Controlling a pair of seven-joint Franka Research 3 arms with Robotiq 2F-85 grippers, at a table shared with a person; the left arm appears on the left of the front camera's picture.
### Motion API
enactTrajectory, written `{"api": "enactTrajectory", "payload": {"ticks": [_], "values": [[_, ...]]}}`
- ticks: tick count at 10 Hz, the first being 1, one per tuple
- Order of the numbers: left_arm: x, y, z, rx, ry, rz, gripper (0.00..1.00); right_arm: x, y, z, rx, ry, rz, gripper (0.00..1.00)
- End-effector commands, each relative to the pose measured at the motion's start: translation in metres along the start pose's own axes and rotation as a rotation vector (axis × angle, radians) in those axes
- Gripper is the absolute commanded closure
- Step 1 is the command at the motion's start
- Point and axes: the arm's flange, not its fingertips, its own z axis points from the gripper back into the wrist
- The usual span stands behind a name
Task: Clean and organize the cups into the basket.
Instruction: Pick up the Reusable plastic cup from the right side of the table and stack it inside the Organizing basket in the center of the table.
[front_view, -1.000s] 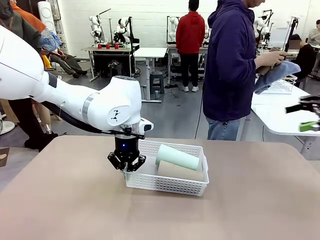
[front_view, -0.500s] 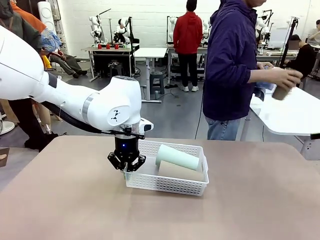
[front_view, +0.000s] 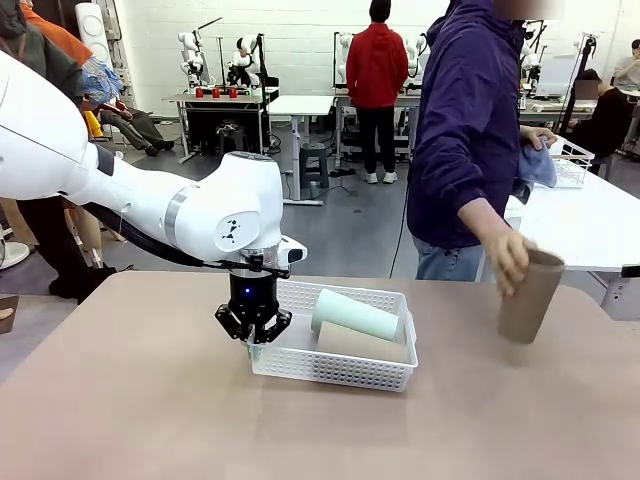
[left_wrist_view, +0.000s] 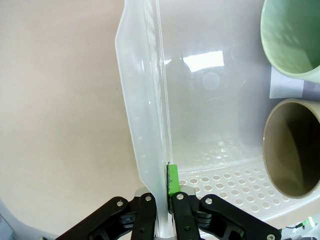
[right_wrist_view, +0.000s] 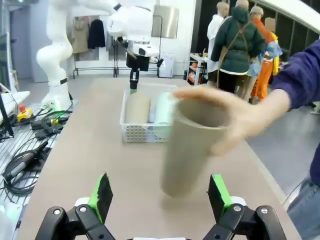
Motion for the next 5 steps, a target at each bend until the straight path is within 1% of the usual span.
{"api": "enactTrajectory", "payload": {"ticks": [1, 5], "values": [[-0.0008, -0.0022, 0.0004, 0.001, 0.001, -0.002, 1.00, -0.0108, 0.0118, 0.0112, 0.001, 0.033, -0.033, 0.00], [-0.0008, -0.0022, 0.0004, 0.001, 0.001, -0.002, 1.00, -0.0108, 0.0118, 0.0112, 0.001, 0.033, -0.033, 0.00]]}}
